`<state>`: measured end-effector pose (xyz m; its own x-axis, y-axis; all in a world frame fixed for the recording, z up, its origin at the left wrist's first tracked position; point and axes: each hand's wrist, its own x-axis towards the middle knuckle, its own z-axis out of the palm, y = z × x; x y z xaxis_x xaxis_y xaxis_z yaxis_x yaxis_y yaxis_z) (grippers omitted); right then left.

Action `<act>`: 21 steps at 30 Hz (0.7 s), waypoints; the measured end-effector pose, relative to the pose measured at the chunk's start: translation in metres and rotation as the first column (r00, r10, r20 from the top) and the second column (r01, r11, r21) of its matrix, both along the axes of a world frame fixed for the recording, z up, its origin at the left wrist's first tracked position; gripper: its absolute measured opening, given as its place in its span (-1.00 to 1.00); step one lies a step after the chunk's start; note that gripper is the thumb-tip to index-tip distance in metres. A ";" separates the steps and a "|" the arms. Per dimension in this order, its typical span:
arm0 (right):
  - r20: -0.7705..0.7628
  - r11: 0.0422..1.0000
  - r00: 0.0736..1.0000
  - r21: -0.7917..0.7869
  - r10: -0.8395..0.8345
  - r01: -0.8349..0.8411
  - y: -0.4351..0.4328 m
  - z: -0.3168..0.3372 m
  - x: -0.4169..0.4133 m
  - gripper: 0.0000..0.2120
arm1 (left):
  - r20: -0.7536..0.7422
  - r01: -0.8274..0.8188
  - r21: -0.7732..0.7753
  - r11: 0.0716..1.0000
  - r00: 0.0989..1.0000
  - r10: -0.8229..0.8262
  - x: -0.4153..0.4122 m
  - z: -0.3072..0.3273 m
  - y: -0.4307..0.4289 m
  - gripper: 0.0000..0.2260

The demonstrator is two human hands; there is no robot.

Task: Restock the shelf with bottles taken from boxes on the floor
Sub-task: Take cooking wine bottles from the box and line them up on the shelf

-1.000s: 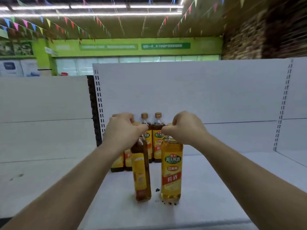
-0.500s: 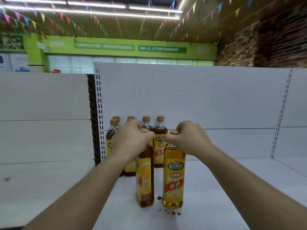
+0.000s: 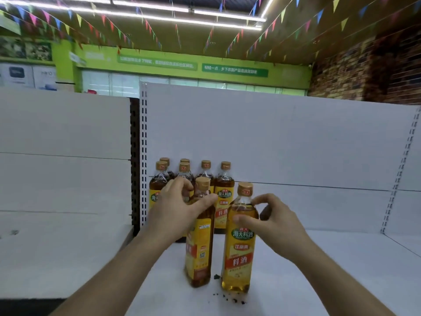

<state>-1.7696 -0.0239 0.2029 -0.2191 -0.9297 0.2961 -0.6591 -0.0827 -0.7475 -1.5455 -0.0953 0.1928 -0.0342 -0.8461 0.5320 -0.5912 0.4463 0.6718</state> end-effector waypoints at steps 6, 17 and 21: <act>0.095 0.987 0.992 0.129 0.089 -0.100 -0.002 -0.058 -0.005 -0.37 | -0.091 0.336 0.388 0.858 0.941 -0.327 0.028 -0.052 -0.005 -0.31; 0.081 0.996 0.994 0.052 0.067 -0.071 -0.010 -0.084 -0.004 -0.51 | -0.189 0.403 0.412 0.817 0.915 -0.356 0.012 -0.096 -0.013 -0.37; 0.086 0.997 0.995 0.050 0.048 -0.053 -0.018 -0.089 -0.007 -0.50 | -0.131 0.294 0.366 0.883 0.956 -0.263 0.002 -0.102 -0.012 -0.35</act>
